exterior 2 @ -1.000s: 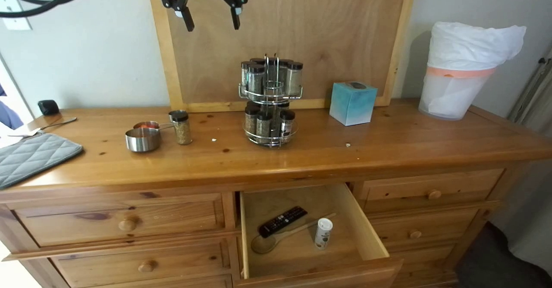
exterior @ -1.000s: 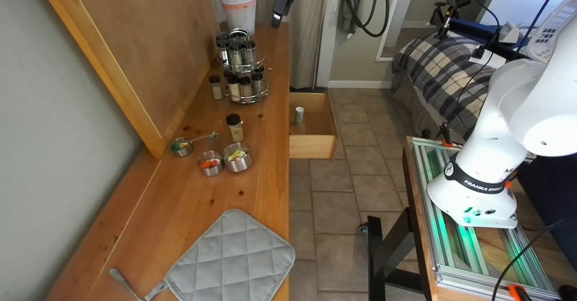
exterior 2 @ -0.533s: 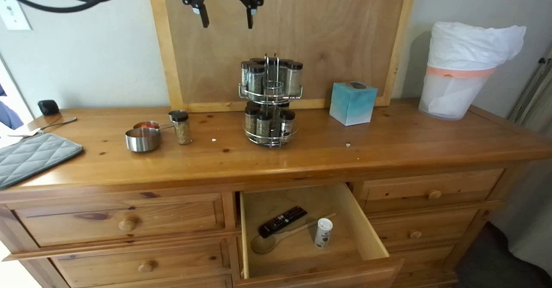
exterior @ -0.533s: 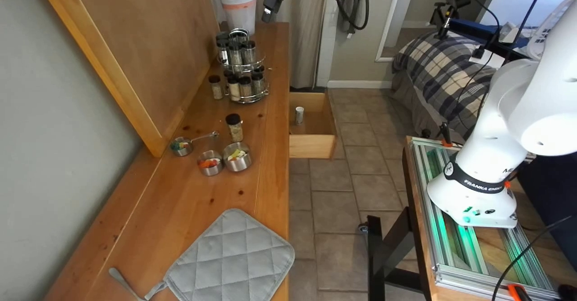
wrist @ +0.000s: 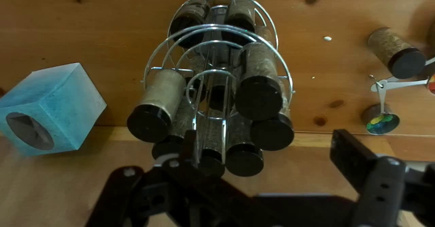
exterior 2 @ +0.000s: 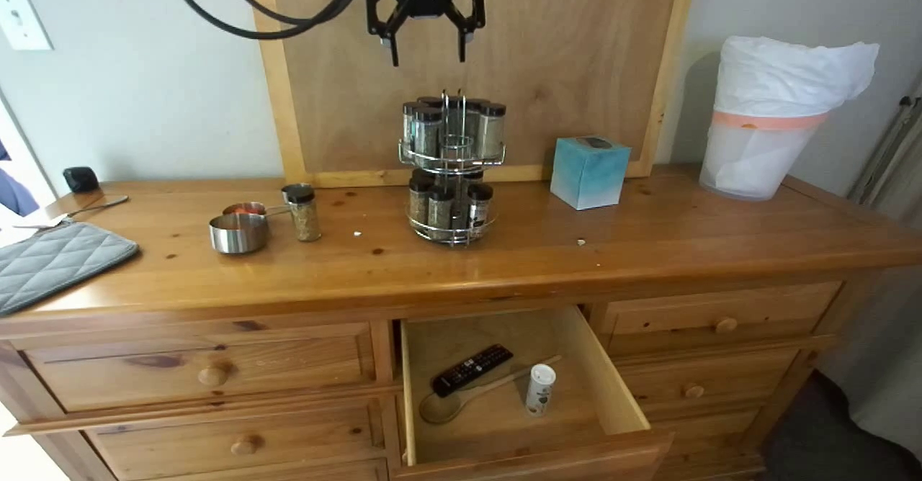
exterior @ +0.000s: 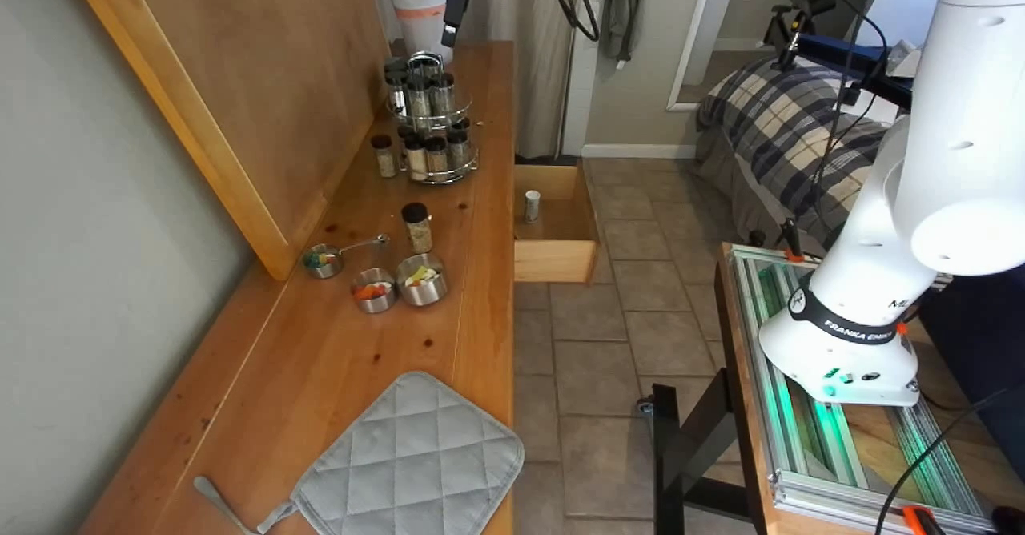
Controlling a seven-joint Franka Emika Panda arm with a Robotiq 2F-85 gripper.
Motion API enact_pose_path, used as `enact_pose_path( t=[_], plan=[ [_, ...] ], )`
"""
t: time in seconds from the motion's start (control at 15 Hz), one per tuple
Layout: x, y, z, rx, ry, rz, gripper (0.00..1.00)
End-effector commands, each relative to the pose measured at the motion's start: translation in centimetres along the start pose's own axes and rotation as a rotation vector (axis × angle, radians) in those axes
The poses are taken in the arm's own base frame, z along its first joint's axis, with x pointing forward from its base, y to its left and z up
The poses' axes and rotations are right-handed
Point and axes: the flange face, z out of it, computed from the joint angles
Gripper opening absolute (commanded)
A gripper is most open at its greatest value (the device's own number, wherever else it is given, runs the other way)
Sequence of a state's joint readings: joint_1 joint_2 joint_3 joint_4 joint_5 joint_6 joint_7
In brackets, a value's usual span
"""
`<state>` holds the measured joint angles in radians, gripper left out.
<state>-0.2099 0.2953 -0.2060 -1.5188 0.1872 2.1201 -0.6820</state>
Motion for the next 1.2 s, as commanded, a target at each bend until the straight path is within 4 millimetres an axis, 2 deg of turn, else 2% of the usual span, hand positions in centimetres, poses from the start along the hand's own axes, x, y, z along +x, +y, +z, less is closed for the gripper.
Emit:
enact_pose_path(
  t=[0.0,0.47,0.8,0.87,0.93,1.13],
  plan=[
    [2.3,2.4,1.5,0.016,-0.02,-0.062,1.0],
    [3.6,4.8,4.0,0.044,-0.037,-0.085,1.0],
    [4.7,4.5,6.0,0.045,-0.071,-0.057,1.0],
    [4.9,4.4,6.2,0.045,-0.077,-0.046,0.97],
    [5.1,4.4,6.4,0.038,-0.077,-0.036,0.84],
    [5.6,4.2,6.8,0.039,-0.075,0.012,0.62]
  ],
)
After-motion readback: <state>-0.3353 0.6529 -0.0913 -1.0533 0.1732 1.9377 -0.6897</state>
